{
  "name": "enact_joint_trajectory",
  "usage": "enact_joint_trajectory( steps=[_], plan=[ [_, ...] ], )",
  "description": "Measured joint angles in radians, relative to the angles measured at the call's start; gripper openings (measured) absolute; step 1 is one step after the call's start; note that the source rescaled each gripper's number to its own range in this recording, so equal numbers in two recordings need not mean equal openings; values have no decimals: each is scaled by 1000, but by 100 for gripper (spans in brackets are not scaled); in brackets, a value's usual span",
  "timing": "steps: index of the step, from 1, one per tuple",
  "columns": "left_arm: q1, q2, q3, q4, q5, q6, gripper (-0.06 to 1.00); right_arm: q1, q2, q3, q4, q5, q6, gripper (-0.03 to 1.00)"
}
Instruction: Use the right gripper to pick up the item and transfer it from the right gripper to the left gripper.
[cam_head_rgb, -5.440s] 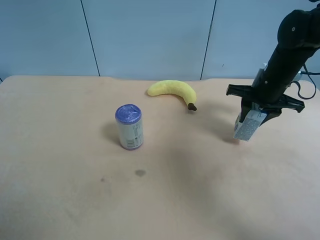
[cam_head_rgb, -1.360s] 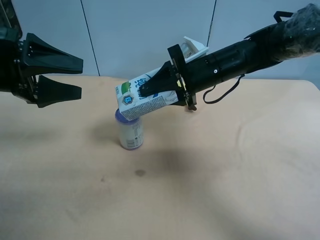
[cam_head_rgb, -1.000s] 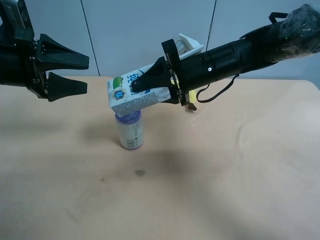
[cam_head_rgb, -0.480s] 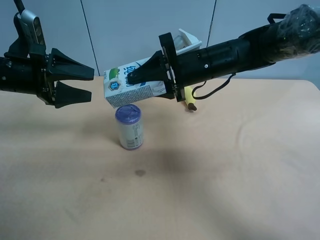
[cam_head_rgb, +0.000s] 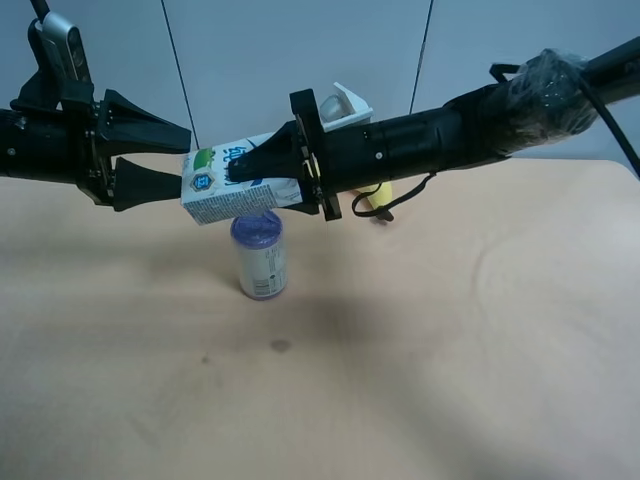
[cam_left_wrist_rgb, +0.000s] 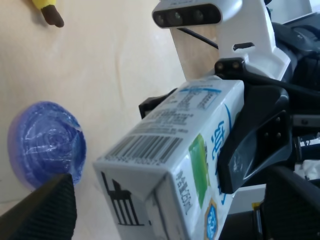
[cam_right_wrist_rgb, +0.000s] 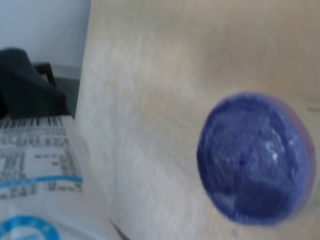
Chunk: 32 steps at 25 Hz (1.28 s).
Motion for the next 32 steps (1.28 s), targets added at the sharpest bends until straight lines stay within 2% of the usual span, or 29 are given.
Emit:
enact_joint_trajectory(
  steps=[5,11,16,21,24,29,32],
  plan=[
    [-70,0,-1,-38,0,5,100,13,2,-41,7,6,-20,1],
    [-83,0,-24,-58,1,3,99,23,3,-78,12,12,-20,1],
    [-83,0,-24,-56,1,1,84,23,4,-78,12,12,-19,1],
    [-83,0,-24,-56,1,1,81,23,4,-78,11,12,-13,1],
    [-72,0,-24,-46,1,1,80,21,5,-78,10,16,-6,1],
    [-2,0,-24,-26,1,-8,80,-4,5,-78,4,41,14,1],
    [4,0,-24,-26,1,-18,80,-9,5,-78,5,41,18,1]
  ],
)
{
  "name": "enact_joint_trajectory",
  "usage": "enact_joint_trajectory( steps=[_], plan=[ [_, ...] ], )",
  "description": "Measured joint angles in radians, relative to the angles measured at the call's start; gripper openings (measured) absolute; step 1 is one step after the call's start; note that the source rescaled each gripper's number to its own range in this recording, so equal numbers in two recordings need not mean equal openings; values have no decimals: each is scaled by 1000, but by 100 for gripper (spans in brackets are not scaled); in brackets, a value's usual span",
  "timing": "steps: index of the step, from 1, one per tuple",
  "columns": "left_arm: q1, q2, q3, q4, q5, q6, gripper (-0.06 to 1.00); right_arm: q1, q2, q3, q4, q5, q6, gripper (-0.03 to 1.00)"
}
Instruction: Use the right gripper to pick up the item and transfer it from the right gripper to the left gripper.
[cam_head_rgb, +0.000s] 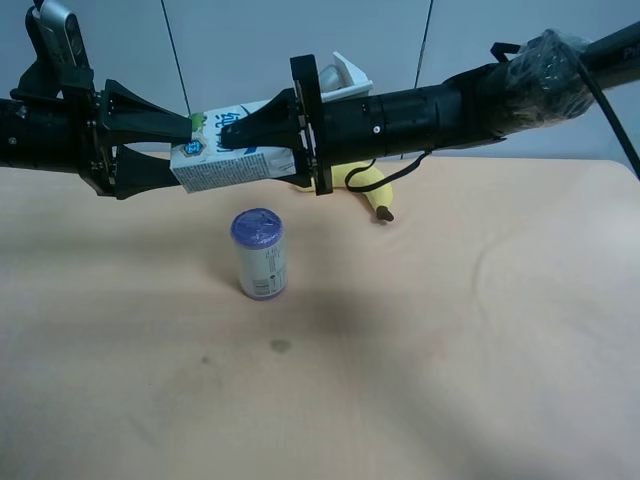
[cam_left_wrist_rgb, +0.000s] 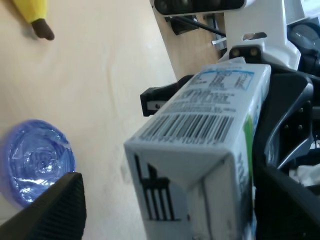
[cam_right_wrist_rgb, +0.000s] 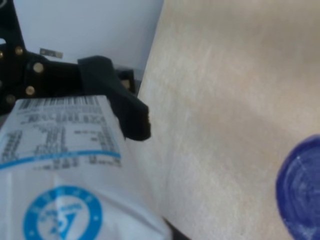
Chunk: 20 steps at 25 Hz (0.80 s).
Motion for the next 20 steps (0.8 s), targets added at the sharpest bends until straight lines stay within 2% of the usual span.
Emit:
enact_joint_trajectory(
  steps=[5,12,17,20],
  plan=[
    [-8,0,0,-10,0,-2,80,0,0,0,0,0,3,1],
    [-68,0,0,-39,0,-5,80,0,0,0,3,0,4,1],
    [-71,0,0,-49,0,-4,79,0,0,0,3,0,4,1],
    [-71,0,0,-63,0,-4,74,0,0,0,4,0,4,1]
  ],
)
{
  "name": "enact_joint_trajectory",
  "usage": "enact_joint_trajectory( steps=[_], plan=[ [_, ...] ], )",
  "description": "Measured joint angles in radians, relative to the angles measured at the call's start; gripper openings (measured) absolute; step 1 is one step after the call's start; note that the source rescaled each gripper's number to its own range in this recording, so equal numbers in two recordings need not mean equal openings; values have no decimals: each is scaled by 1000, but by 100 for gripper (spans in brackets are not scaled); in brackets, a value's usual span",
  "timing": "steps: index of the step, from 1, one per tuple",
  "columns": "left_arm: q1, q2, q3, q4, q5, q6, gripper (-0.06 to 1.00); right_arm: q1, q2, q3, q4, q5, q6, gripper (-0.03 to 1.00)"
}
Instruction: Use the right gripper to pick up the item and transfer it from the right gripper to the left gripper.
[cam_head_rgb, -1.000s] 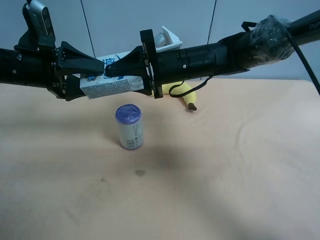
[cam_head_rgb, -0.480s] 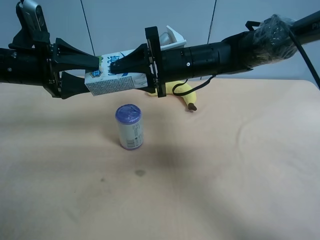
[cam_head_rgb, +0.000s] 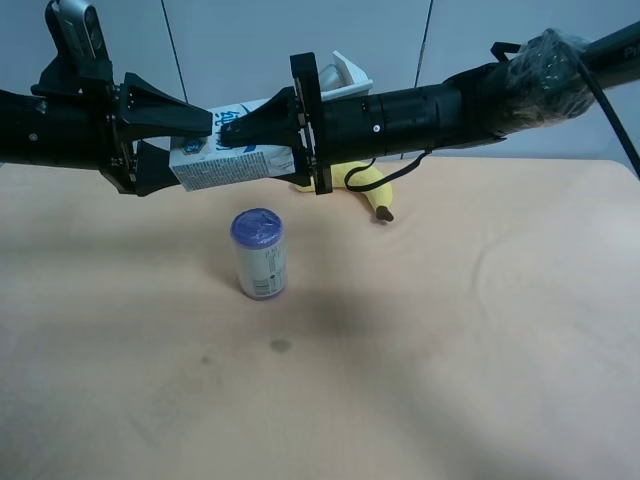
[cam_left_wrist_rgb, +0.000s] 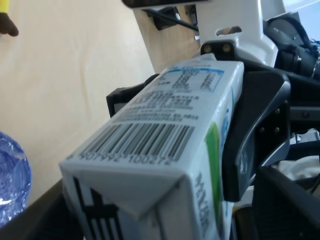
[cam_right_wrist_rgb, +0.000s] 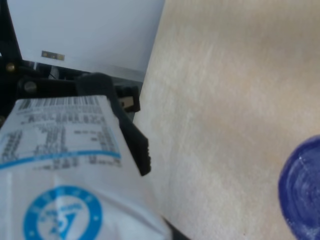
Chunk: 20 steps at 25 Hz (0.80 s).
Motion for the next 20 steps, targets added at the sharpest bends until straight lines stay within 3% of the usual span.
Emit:
enact_joint_trajectory(
  steps=[13,20],
  plan=[
    [-12,0,0,-27,-6,-9,68,0,0,0,10,1,0,1],
    [-36,2,0,-33,-9,3,56,0,0,0,11,16,-2,1]
  ],
)
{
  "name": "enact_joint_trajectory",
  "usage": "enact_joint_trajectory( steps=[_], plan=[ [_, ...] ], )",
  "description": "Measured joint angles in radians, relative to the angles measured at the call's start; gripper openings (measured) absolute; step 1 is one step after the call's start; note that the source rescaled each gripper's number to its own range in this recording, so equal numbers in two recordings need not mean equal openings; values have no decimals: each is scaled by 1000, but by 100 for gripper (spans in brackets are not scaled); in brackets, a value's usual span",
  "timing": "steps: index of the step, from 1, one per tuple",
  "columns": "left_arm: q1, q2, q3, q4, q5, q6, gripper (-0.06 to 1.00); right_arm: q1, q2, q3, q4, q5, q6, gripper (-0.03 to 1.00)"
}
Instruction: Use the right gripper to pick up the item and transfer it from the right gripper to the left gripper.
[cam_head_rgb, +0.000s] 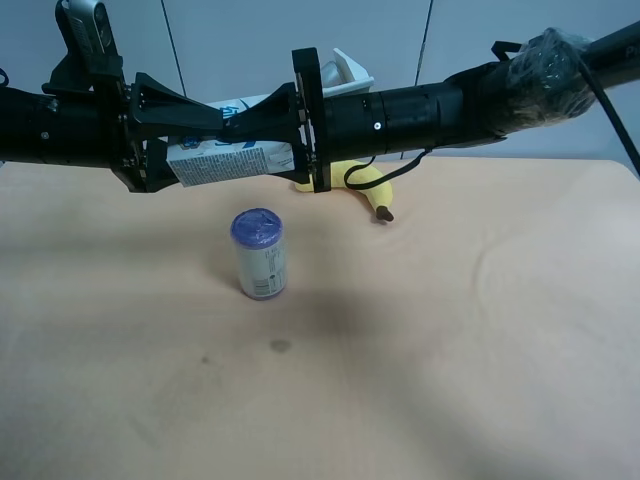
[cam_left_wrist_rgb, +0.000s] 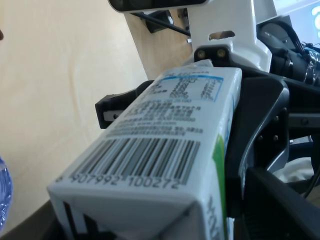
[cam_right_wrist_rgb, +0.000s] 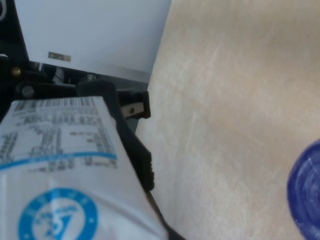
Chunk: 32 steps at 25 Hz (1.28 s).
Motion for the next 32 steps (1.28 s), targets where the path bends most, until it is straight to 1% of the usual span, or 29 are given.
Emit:
enact_joint_trajectory(
  steps=[7,23,26,27,28,29,32],
  plan=[
    [0,1,0,-17,4,0,39,0,0,0,6,0,-7,0],
    [0,1,0,-21,5,-12,38,0,0,0,6,0,-6,0],
    [0,1,0,-27,5,-16,35,-1,0,0,9,1,-6,0],
    [0,1,0,-29,5,-20,32,-1,0,0,10,2,-8,0],
    [1,1,0,-29,3,-21,21,-2,0,0,13,6,-7,0],
    [1,1,0,-32,4,-22,14,-2,-1,-1,13,5,-8,0],
    [1,1,0,-33,4,-22,15,-3,-1,-1,14,6,-8,0]
  ],
)
